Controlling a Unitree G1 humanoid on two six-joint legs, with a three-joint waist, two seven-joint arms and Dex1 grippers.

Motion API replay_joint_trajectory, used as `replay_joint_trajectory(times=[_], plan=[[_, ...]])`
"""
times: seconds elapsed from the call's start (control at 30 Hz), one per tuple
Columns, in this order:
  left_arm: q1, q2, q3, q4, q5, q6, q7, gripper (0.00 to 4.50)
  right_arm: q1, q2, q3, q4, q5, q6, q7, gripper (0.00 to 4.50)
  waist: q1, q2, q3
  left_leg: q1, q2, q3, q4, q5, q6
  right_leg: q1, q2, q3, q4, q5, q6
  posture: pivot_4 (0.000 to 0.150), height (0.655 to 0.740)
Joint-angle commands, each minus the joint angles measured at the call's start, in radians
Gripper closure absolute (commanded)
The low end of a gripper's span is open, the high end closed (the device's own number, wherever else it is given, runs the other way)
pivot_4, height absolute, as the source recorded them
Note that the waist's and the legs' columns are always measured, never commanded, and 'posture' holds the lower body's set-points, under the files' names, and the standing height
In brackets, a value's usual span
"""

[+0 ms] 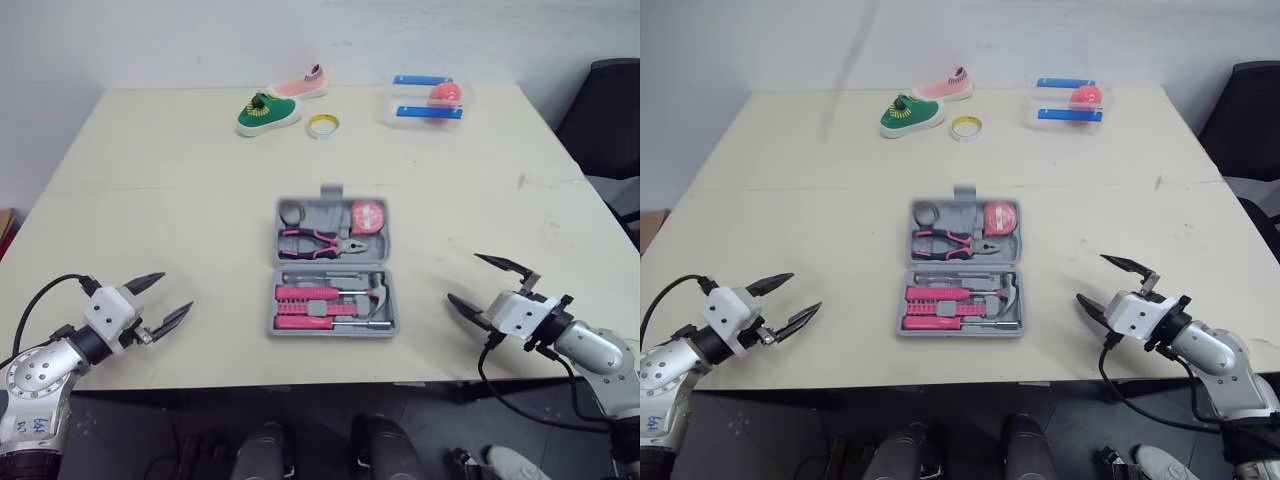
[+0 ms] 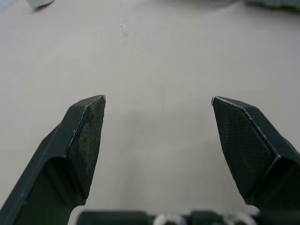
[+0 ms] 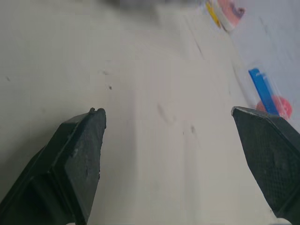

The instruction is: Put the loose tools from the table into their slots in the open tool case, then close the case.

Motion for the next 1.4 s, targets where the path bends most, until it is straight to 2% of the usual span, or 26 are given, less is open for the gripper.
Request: replay_joint_trajectory(times=[0.03,0.13,0.23,0.3,0.43,0.53,0.63,0.73,0.8,0.97,1.1,1.3,1.4], plan=[[-0.003,-0.013,0.006,-0.103,-0.052,0.072,0.000,0.85,0.020,0.007,-0.040,-0.081,0.095,0.084,0.025,0.03,-0.003,0.000,0.000,0.002,0.000,-0.001,0.000,-0.002,-0.001,0.003,0.000,0.001,-0.001,0.000,0.000,0.150,0.7400],[0.004,-0.027,0.006,-0.164,-0.079,0.136,-0.002,0.85,0.020,0.016,-0.043,-0.113,0.123,0.129,0.036,0.03,-0.007,0.000,0.000,0.006,0.001,0.000,0.000,-0.003,-0.001,0.007,0.001,0.002,-0.002,-0.001,-0.002,0.150,0.7400],[-0.026,-0.036,-0.005,-0.206,-0.085,0.197,0.012,0.12,-0.025,0.045,-0.012,-0.173,0.222,0.267,0.107,0.00,-0.010,0.000,0.000,0.008,0.002,0.001,-0.001,-0.002,0.001,0.007,0.003,0.002,-0.002,-0.002,-0.002,0.150,0.7400],[-0.044,-0.040,-0.008,-0.215,-0.081,0.228,0.019,0.04,-0.038,0.060,0.000,-0.221,0.273,0.337,0.149,0.00,-0.007,0.000,0.000,0.008,0.003,0.001,-0.001,-0.001,0.001,0.007,0.003,0.002,-0.001,-0.002,-0.002,0.150,0.7400],[-0.102,-0.039,-0.029,-0.263,-0.104,0.414,0.068,0.04,-0.089,0.087,-0.017,-0.381,0.498,0.693,0.177,0.00,-0.003,0.000,0.000,0.008,0.003,-0.001,-0.001,-0.001,0.001,0.007,0.003,0.003,-0.001,-0.002,-0.004,0.150,0.7400],[-0.202,-0.043,-0.066,-0.329,-0.176,0.650,0.131,0.04,-0.202,0.061,-0.021,-0.477,0.691,1.041,0.167,0.00,-0.001,0.000,0.001,0.007,0.002,-0.002,0.000,-0.001,0.002,0.007,0.001,0.004,0.000,-0.002,-0.004,0.150,0.7400],[-0.292,-0.040,-0.097,-0.359,-0.219,0.839,0.176,0.04,-0.324,0.034,0.012,-0.506,0.770,1.343,0.126,0.00,0.000,0.000,0.000,0.006,0.002,-0.004,0.001,-0.001,0.003,0.007,0.000,0.003,0.000,-0.002,-0.004,0.150,0.7400],[-0.411,-0.054,-0.122,-0.360,-0.227,1.094,0.303,0.04,-0.473,0.031,0.065,-0.500,0.812,1.664,0.052,0.00,-0.002,0.000,0.001,0.005,0.002,-0.005,0.000,0.000,0.002,0.007,0.001,0.002,-0.001,-0.002,-0.004,0.150,0.7400],[-0.475,-0.055,-0.152,-0.358,-0.232,1.212,0.329,0.04,-0.560,0.053,0.080,-0.476,0.843,1.862,0.006,0.00,-0.003,-0.001,0.001,0.004,0.002,-0.005,0.000,0.000,0.002,0.005,0.001,0.003,0.000,-0.002,-0.004,0.150,0.7400],[-0.581,-0.089,-0.200,-0.307,-0.206,1.312,0.353,0.04,-0.665,0.156,0.058,-0.395,0.808,1.999,-0.082,0.00,-0.003,-0.001,0.001,0.001,0.002,-0.003,0.000,0.001,0.002,0.004,0.003,0.001,0.000,-0.002,-0.004,0.150,0.7400],[-0.688,-0.150,-0.255,-0.170,-0.124,1.320,0.417,0.04,-0.738,0.210,0.091,-0.263,0.705,2.047,-0.157,0.00,0.000,-0.001,0.001,-0.007,-0.002,-0.003,0.003,0.003,0.004,-0.004,0.005,-0.001,0.001,-0.001,-0.002,0.150,0.7400],[-0.749,-0.222,-0.224,-0.072,-0.080,1.308,0.470,0.04,-0.835,0.292,0.049,-0.150,0.660,2.157,-0.195,0.00,-0.004,-0.001,0.001,-0.011,-0.003,0.003,0.003,0.005,0.007,-0.009,0.006,0.000,0.005,0.002,0.003,0.150,0.7400],[-0.768,-0.218,-0.257,-0.041,-0.069,1.337,0.438,0.04,-0.861,0.305,0.064,-0.121,0.628,2.157,-0.191,0.00,-0.005,-0.001,0.001,-0.012,-0.002,0.003,0.002,0.005,0.007,-0.010,0.007,0.000,0.004,0.002,0.003,0.150,0.7400]])
